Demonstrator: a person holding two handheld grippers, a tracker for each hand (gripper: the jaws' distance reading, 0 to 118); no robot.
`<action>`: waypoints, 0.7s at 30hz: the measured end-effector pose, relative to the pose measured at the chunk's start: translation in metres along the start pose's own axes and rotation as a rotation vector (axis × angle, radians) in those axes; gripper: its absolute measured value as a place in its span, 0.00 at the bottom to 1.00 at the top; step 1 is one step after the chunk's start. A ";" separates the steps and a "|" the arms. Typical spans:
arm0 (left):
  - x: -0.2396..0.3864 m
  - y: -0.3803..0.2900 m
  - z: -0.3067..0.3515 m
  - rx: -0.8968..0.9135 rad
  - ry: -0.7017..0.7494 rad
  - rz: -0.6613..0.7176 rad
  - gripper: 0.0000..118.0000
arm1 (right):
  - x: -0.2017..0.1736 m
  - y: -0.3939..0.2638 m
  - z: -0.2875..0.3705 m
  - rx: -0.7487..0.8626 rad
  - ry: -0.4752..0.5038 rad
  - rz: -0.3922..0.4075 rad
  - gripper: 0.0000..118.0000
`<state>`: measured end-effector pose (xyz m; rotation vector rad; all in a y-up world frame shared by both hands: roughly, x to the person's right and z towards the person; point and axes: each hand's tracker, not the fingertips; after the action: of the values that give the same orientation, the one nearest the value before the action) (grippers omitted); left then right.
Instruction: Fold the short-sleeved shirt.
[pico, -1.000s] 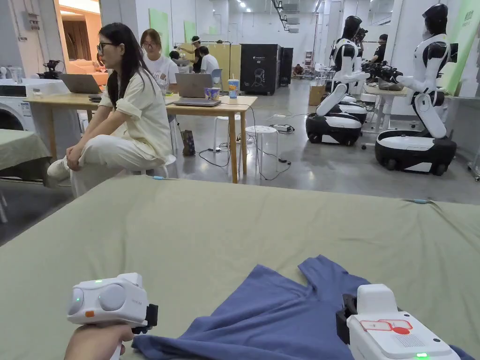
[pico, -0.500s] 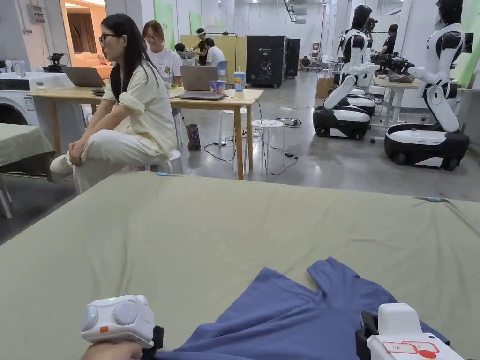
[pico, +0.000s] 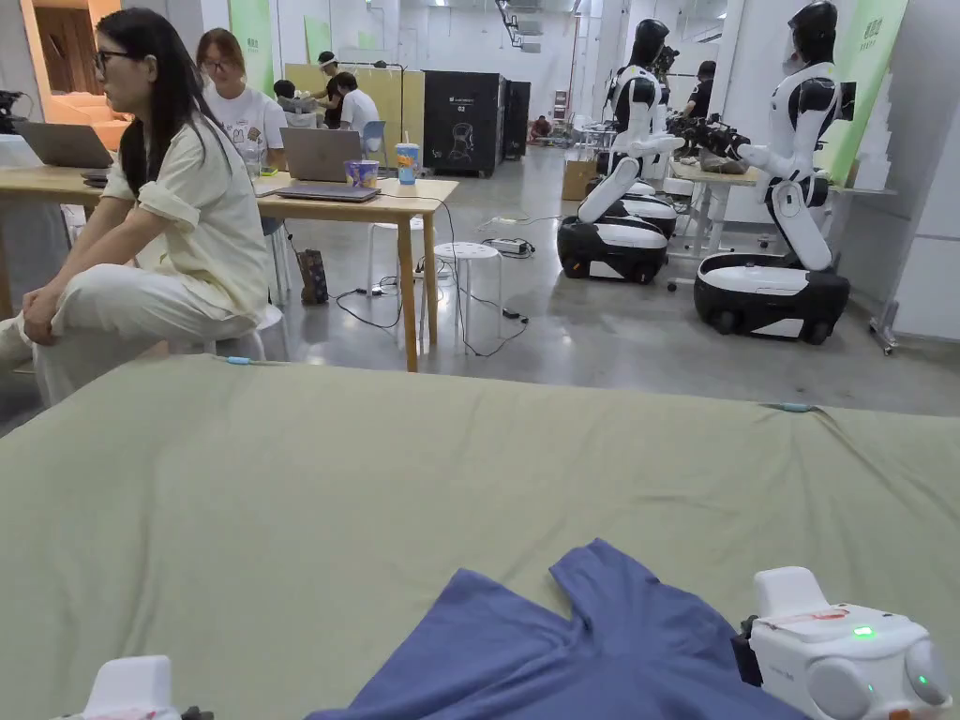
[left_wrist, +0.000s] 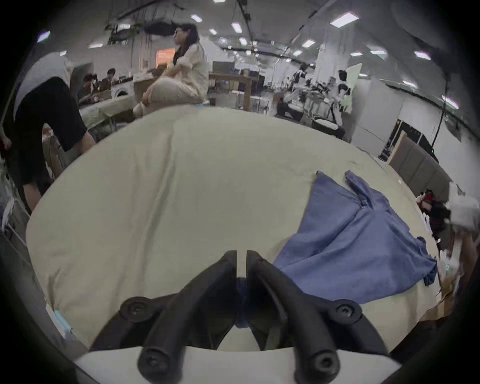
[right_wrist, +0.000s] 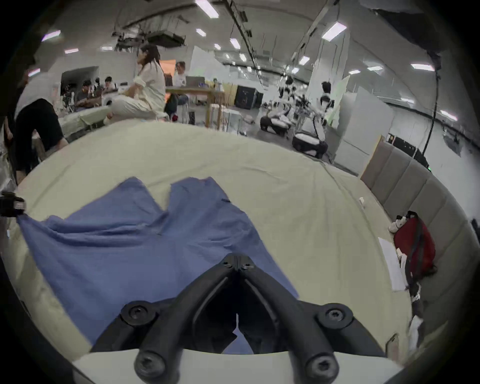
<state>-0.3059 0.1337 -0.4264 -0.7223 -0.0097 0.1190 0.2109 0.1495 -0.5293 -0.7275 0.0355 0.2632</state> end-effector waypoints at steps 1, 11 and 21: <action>0.004 -0.001 0.000 -0.002 0.010 -0.024 0.04 | 0.003 0.006 -0.013 -0.028 0.012 -0.001 0.03; 0.009 -0.009 -0.007 -0.020 0.015 -0.076 0.04 | 0.021 0.038 -0.130 -0.143 0.064 -0.146 0.88; 0.001 -0.003 -0.021 -0.053 0.010 -0.055 0.04 | -0.001 0.013 -0.089 -0.112 0.120 -0.115 0.01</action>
<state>-0.3040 0.1174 -0.4405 -0.7746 -0.0228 0.0630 0.2123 0.0997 -0.6037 -0.8527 0.0928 0.1119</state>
